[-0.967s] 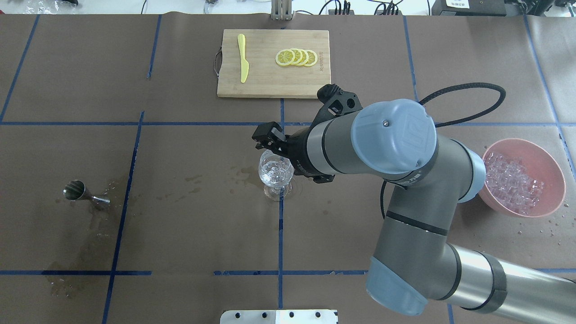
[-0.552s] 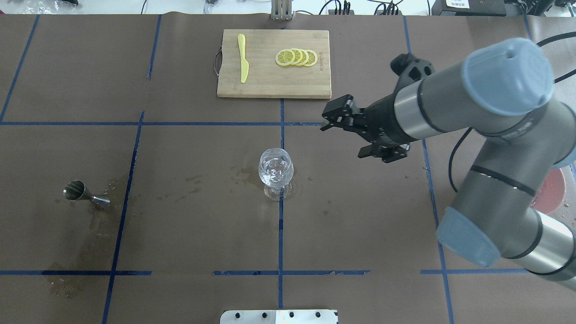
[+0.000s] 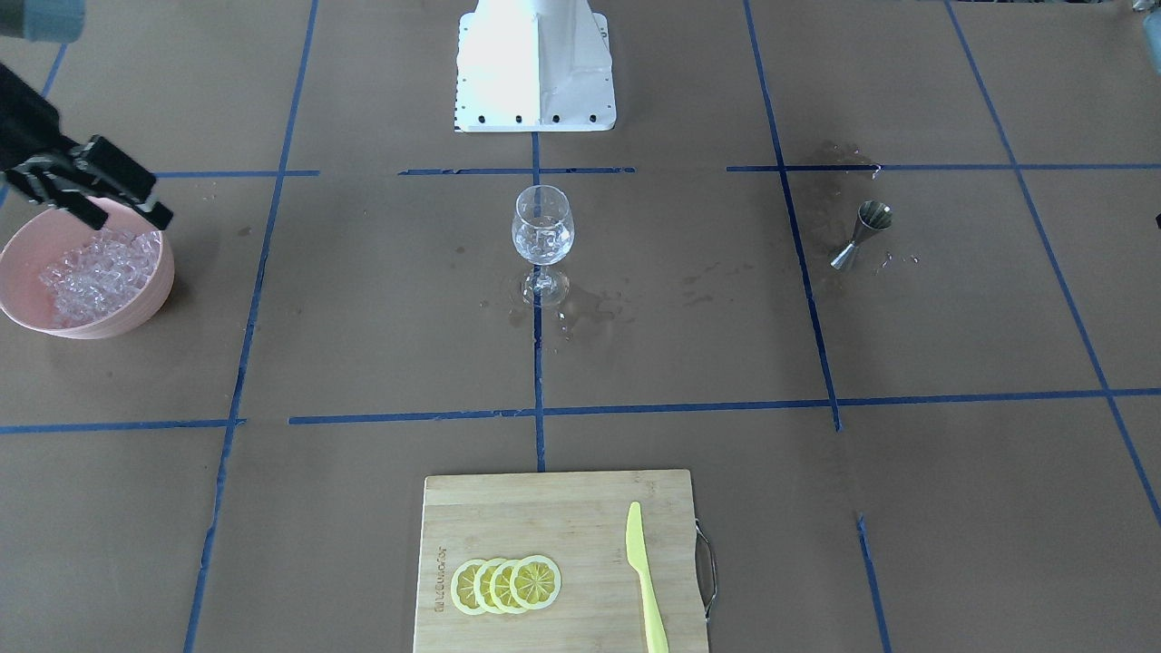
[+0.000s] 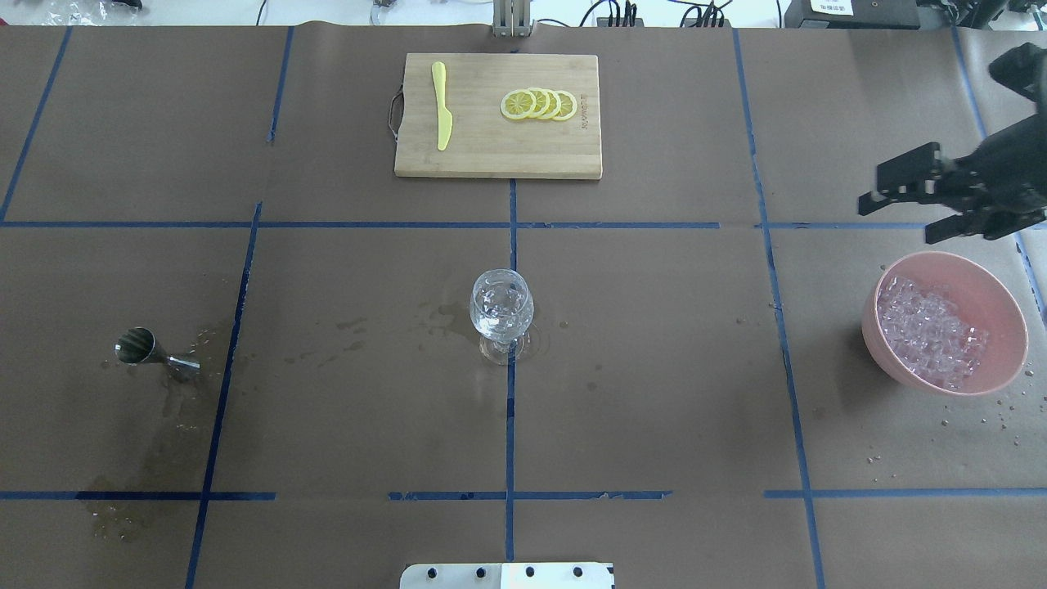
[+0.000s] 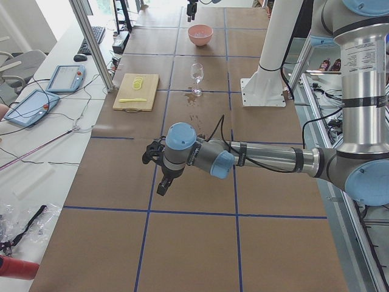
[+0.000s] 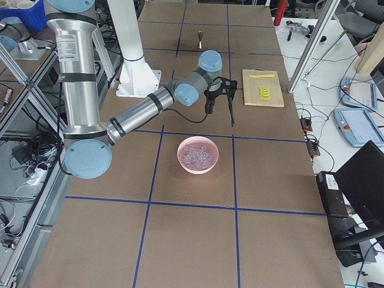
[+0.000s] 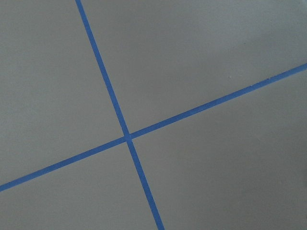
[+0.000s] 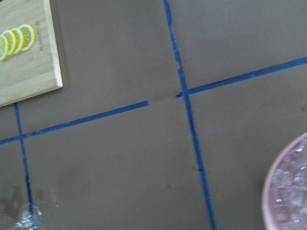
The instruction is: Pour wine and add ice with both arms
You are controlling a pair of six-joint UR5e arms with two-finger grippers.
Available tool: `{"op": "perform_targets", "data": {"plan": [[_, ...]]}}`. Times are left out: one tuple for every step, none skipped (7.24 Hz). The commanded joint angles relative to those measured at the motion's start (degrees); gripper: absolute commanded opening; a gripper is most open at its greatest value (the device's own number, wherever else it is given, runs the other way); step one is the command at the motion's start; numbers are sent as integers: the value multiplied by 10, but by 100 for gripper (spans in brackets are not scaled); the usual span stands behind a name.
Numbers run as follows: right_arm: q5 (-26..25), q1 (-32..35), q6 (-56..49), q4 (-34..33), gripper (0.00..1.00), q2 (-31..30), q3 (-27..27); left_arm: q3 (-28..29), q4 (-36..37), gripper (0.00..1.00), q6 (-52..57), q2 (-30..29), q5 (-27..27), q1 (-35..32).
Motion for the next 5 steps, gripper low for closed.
{"op": "perform_targets", "data": {"plan": [[32,112,-221,-7,100,-47,-77,0,0,100,0,0,0,0],[31,143,-292,-7,100,-52,-112,2,0,100,1,0,0,0],[31,169,-369,-19,100,-54,-145,2,0,100,2,1,0,0],[17,185,-451,-60,100,-53,-159,0,0,100,2,1,0,0],[-18,204,-545,-123,100,-50,-160,0,0,100,3,1,0,0]]}}
